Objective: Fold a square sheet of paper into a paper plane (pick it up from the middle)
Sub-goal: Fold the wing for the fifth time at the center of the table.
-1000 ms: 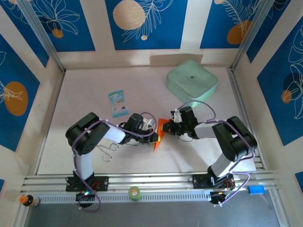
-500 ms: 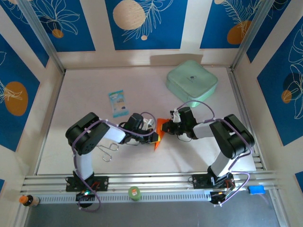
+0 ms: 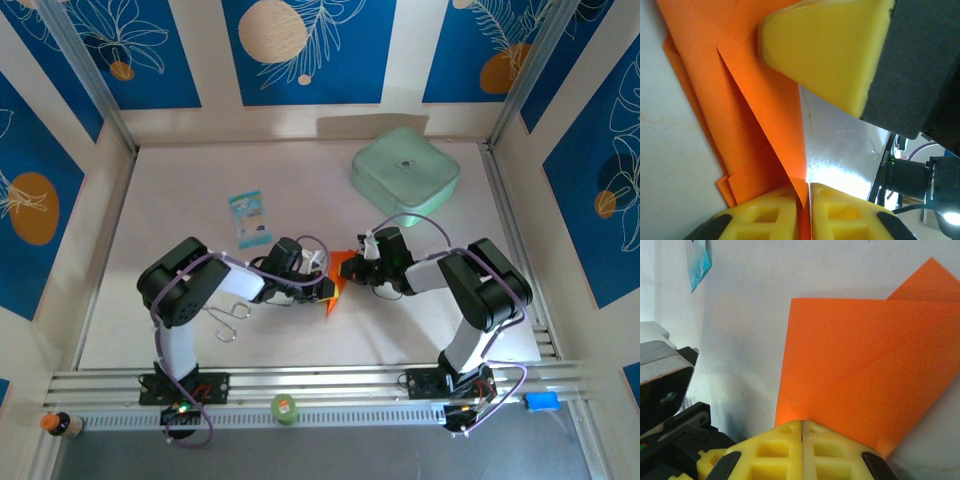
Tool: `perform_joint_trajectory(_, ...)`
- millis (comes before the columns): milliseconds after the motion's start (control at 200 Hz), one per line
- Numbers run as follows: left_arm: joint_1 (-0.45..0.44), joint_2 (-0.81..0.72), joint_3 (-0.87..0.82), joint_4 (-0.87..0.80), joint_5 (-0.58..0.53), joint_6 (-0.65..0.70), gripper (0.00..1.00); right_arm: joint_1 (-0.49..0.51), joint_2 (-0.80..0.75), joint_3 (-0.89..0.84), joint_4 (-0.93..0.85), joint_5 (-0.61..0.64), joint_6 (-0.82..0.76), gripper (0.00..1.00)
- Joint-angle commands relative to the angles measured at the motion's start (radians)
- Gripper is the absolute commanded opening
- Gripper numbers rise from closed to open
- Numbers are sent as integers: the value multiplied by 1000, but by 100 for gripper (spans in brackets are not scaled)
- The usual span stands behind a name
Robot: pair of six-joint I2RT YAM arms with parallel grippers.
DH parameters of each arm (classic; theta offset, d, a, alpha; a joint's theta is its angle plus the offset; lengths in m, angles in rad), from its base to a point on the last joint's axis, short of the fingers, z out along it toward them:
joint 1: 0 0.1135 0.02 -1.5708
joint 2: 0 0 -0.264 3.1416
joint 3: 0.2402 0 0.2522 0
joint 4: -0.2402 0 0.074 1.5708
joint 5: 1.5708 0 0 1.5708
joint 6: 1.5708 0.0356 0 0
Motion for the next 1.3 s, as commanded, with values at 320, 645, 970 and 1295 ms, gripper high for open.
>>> perform_joint_trajectory(320, 36, -61, 3, -271, 21, 120, 17, 13, 71, 12, -78, 73, 3, 1)
perform_joint_trajectory(645, 34, -52, 22, -315, 88, 153, 25, 19, 65, 11, -99, 89, 9, 0)
perform_joint_trajectory(970, 16, -38, 40, -470, 72, 254, 2, 24, 68, 10, -115, 103, 13, 0)
perform_joint_trajectory(1295, 1, -106, 15, -553, -14, 284, 24, 25, 68, 10, -129, 118, 19, 0)
